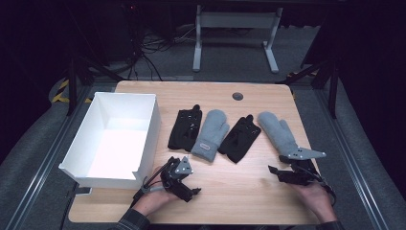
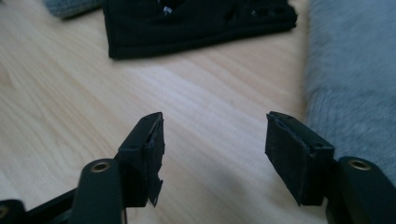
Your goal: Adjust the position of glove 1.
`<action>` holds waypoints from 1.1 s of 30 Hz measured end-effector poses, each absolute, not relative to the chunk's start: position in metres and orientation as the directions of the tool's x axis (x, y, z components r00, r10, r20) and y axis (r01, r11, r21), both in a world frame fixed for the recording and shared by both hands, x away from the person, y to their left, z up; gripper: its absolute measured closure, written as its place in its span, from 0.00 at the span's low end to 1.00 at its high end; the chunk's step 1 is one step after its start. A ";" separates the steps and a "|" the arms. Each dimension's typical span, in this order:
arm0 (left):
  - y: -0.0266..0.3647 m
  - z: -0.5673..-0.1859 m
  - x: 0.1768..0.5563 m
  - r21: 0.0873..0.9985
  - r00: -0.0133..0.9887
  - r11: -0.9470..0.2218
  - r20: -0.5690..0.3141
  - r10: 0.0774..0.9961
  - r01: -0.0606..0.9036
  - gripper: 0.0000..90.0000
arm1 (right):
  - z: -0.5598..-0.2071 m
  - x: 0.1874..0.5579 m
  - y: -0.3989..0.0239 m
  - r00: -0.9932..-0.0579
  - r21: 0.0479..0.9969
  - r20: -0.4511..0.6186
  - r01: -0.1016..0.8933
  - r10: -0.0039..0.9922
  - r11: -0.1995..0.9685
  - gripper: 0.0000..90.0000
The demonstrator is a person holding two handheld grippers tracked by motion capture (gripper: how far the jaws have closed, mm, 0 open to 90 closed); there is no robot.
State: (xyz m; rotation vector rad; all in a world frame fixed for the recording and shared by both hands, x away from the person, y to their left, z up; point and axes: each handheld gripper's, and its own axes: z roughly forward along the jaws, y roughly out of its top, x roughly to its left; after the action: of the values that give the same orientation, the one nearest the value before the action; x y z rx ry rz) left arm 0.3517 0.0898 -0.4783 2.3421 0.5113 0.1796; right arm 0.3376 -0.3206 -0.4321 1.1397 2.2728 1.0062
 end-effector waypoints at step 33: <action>0.093 -0.478 0.354 0.684 0.912 -0.662 -0.013 0.409 0.307 0.00 | -0.429 0.421 -0.358 -0.431 0.751 -0.067 0.572 0.900 0.330 0.57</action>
State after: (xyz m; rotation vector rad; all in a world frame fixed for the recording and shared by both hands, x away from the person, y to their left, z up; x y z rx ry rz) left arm 0.3538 0.0929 -0.4785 2.3415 0.5077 0.1829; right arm 0.4214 -0.3578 -0.4287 1.2908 2.1211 0.9094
